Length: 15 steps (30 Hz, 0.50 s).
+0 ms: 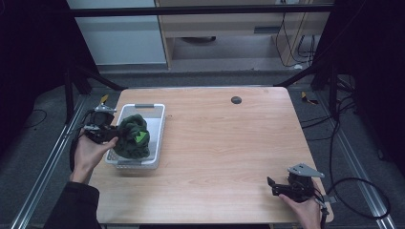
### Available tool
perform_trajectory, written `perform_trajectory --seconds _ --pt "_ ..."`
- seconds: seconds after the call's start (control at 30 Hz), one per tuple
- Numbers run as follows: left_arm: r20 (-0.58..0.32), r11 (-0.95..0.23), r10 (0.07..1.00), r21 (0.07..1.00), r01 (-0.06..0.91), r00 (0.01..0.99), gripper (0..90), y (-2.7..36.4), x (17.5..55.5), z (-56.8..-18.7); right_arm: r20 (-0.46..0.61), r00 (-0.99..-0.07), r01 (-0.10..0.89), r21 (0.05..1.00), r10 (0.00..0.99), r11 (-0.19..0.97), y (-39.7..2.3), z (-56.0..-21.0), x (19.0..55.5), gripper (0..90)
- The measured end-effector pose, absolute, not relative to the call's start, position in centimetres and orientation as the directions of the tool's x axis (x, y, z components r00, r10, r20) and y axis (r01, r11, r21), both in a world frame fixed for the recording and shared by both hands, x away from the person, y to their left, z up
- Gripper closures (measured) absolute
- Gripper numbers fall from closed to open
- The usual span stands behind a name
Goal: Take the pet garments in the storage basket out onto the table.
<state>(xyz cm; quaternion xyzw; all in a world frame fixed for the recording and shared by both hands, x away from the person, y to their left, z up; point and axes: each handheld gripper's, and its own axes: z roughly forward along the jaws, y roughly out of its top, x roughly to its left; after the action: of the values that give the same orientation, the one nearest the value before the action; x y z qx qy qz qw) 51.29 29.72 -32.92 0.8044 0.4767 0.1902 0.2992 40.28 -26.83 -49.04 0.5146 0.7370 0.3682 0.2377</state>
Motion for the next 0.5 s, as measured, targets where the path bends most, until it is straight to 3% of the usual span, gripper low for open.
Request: perform_trajectory --seconds 0.5 --pt "0.024 -0.386 0.866 0.668 0.636 0.5 77.7 29.2 50.7 -31.2 0.029 -0.359 0.583 0.788 0.933 0.2 -26.8 -49.0 40.3 8.8"
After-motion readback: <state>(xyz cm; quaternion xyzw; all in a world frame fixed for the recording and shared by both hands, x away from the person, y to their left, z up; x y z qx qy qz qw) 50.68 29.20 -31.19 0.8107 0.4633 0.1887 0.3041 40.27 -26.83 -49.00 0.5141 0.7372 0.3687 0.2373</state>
